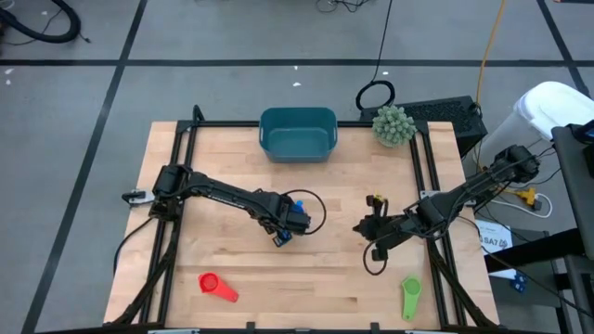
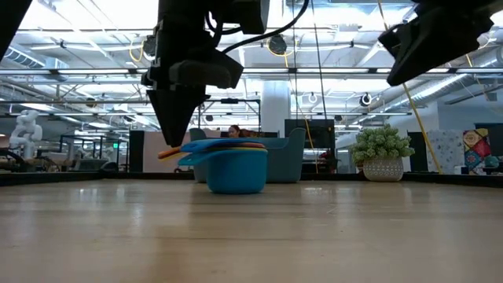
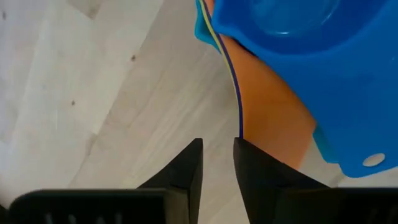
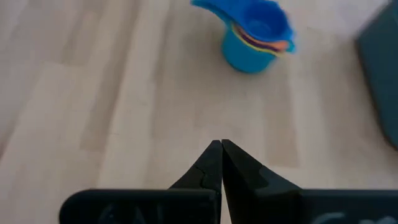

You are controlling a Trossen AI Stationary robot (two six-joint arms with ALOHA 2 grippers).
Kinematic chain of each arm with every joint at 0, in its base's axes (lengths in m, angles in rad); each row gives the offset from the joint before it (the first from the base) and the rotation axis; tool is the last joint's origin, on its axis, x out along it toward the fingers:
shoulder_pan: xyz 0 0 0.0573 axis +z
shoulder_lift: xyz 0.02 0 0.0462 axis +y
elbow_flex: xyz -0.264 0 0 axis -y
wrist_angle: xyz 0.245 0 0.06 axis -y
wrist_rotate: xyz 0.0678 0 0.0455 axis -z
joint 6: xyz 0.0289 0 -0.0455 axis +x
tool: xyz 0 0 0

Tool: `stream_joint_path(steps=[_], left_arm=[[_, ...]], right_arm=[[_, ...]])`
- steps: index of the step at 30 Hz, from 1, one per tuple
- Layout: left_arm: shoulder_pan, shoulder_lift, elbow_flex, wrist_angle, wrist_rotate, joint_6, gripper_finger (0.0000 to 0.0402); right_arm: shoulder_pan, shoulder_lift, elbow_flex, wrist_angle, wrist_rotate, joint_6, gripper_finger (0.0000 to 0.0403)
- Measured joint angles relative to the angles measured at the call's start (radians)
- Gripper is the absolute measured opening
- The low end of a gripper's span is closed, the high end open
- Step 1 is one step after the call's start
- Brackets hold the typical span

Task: Nest measuring cups in basket
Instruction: Stack the blue measuring cup on top of the orange measuring cup

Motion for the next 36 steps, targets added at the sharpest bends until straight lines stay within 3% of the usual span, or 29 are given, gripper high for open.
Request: stream_joint_path(steps=[8,16,26,36], left_arm=[[-0.008,0.000,0.000,0.037,0.024,0.012,0.0092],[-0.013,0.000,0.000,0.066,0.036,0.022,0.0092],[-0.019,0.000,0.000,0.074,0.041,0.019,0.0092],[-0.045,0.000,0.001,0.025,0.041,-0.002,0.0092]], right_arm=[[0.000,0.183,-0.009,0.128,-0.094,-0.056,0.0000],[0.000,0.263,-0.009,0.196,-0.098,-0.075,0.0000],[-0.051,0.465,-0.009,0.569,-0.124,-0.330,0.0000],[-0.131,0.599,-0.008,0.842,-0.124,-0.433,0.0000]])
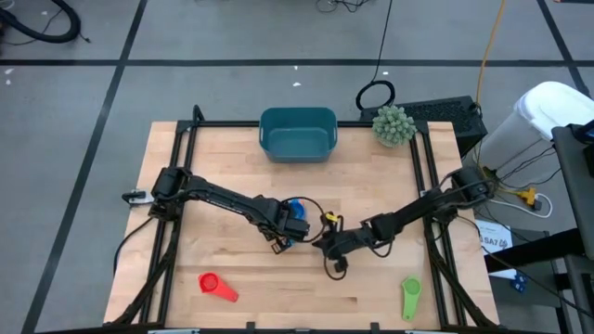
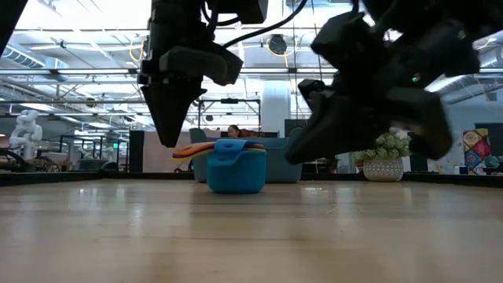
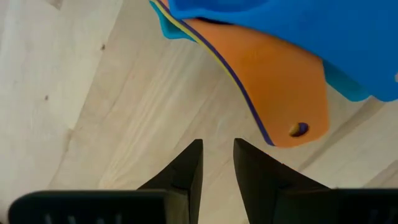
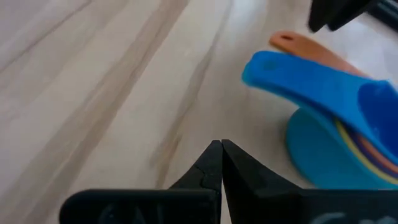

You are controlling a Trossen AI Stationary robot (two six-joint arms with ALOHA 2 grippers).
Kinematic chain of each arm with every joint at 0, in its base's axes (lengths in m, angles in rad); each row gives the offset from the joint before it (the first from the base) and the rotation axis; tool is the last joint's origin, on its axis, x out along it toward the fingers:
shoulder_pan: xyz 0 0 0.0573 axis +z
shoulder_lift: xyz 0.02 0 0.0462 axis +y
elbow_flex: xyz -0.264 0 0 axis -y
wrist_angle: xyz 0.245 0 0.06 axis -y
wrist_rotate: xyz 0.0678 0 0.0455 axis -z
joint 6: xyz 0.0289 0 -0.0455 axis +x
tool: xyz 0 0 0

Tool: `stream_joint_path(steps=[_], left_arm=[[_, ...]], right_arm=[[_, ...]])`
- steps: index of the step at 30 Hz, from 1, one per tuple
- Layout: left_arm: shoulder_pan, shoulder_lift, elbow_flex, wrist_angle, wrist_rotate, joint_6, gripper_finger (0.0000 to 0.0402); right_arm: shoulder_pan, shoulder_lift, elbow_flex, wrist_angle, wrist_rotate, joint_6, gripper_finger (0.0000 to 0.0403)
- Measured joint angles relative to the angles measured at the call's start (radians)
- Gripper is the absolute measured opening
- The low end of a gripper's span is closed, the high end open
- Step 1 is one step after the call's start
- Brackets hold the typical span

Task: Nest measuring cups in basket
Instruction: Stack the blue measuring cup on top of the orange measuring cup

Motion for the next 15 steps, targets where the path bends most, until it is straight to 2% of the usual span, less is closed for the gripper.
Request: stream_joint_path(steps=[9,15], left_arm=[[-0.013,0.000,0.000,0.015,-0.049,-0.021,0.0092],[-0.017,0.000,0.000,0.117,-0.051,-0.020,0.0092]], right_arm=[[-0.029,0.045,0.015,0.081,-0.026,-0.011,0.0000],[-0.038,0.044,0.041,0.124,-0.025,-0.034,0.0000]])
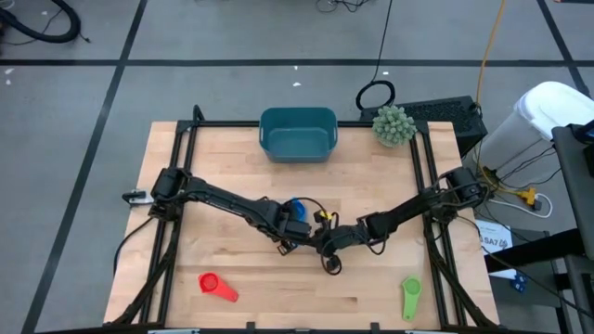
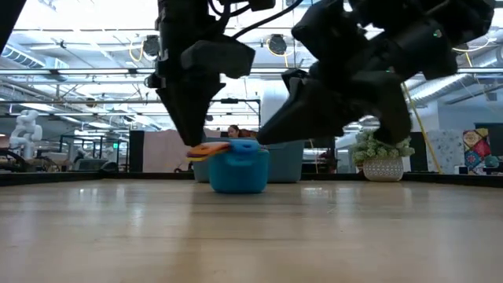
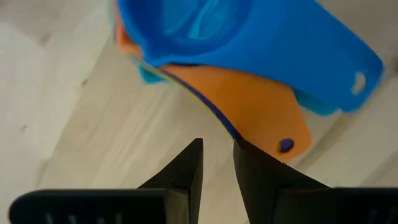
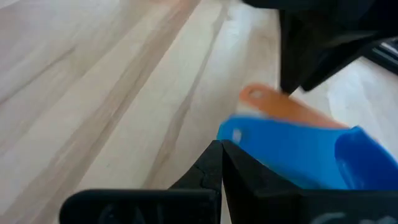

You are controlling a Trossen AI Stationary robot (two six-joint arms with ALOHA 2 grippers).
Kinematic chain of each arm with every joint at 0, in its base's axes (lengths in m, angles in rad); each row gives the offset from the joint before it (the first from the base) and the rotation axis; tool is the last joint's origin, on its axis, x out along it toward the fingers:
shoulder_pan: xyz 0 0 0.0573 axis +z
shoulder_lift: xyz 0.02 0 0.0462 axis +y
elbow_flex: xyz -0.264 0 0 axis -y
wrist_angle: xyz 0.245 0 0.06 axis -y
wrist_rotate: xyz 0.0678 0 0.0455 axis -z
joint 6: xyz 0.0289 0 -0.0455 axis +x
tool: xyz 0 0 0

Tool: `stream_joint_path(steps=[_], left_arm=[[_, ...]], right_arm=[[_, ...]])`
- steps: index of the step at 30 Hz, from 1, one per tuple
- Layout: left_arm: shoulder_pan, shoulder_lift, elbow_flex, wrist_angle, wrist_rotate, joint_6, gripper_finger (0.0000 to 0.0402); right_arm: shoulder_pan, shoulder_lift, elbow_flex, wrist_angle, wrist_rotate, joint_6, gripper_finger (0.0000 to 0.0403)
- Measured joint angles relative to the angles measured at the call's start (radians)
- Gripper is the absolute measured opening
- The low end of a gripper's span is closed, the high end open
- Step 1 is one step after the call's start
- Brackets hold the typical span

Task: Nest measuring cups in basket
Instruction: Stack the blue measuring cup on top of the orange measuring cup

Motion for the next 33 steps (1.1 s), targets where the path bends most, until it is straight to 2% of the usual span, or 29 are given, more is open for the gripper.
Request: stream_joint_path(steps=[9,16,24,29,33], left_arm=[[-0.001,0.000,0.000,-0.008,0.000,0.001,0.0092],[-0.013,0.000,0.000,-0.070,-0.001,-0.005,0.0092],[-0.012,0.000,0.000,-0.059,-0.003,-0.008,0.0092],[-0.012,0.000,0.000,-0.061,-0.003,-0.008,0.0092],[-0.012,0.000,0.000,-0.058,-0.003,-0.007,0.0092]], right_arm=[[-0.037,-0.003,0.007,-0.046,0.001,-0.008,0.0000],[-0.006,-0.029,0.004,-0.143,0.004,-0.003,0.0000],[0.047,-0.164,0.006,-0.122,0.040,-0.069,0.0000],[0.012,-0.182,-0.008,-0.251,0.082,-0.069,0.0000],[-0.028,-0.143,-0.069,-0.239,0.081,-0.025,0.0000]])
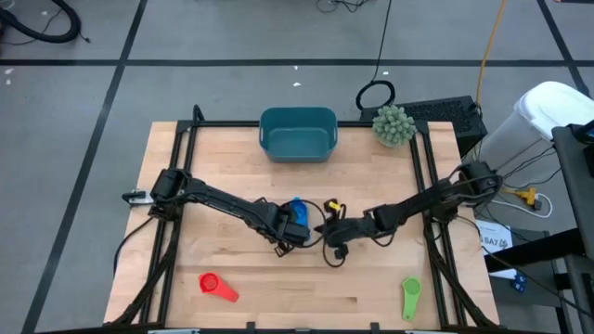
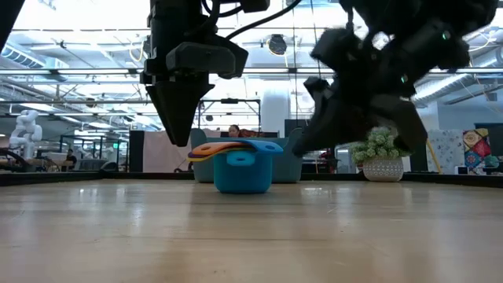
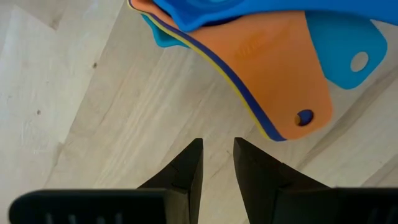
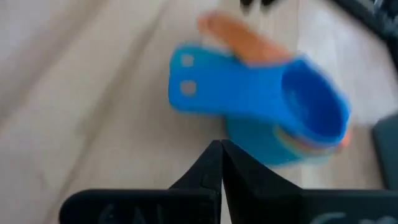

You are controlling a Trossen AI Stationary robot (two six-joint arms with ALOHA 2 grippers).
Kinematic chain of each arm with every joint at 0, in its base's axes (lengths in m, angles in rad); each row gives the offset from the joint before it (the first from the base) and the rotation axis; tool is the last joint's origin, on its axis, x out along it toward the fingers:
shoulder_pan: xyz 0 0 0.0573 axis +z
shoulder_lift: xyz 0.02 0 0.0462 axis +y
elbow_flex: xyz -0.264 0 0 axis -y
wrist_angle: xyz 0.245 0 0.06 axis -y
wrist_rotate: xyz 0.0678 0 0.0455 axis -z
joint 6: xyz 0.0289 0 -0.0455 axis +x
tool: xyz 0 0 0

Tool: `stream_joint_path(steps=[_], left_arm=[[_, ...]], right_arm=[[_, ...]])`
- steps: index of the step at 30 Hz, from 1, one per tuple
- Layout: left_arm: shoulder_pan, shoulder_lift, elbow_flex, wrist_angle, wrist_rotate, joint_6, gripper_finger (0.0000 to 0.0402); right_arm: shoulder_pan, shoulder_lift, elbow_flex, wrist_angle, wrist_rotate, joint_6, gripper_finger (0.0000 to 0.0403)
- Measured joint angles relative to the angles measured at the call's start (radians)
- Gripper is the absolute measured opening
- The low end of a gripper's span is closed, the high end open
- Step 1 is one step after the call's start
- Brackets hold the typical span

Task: Nest measuring cups in basket
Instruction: Stack the blue measuring cup on top of the orange measuring cup

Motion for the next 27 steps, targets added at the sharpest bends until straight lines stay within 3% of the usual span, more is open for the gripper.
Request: stream_joint_path(steps=[11,27], left_arm=[[0.000,0.000,0.000,0.022,0.000,0.000,0.0092],[0.006,0.000,0.001,0.107,0.002,-0.003,0.0092]], right_arm=[[-0.010,0.061,-0.030,0.219,-0.030,0.018,0.0000],[-0.016,0.181,0.088,0.279,-0.081,-0.002,0.0000]])
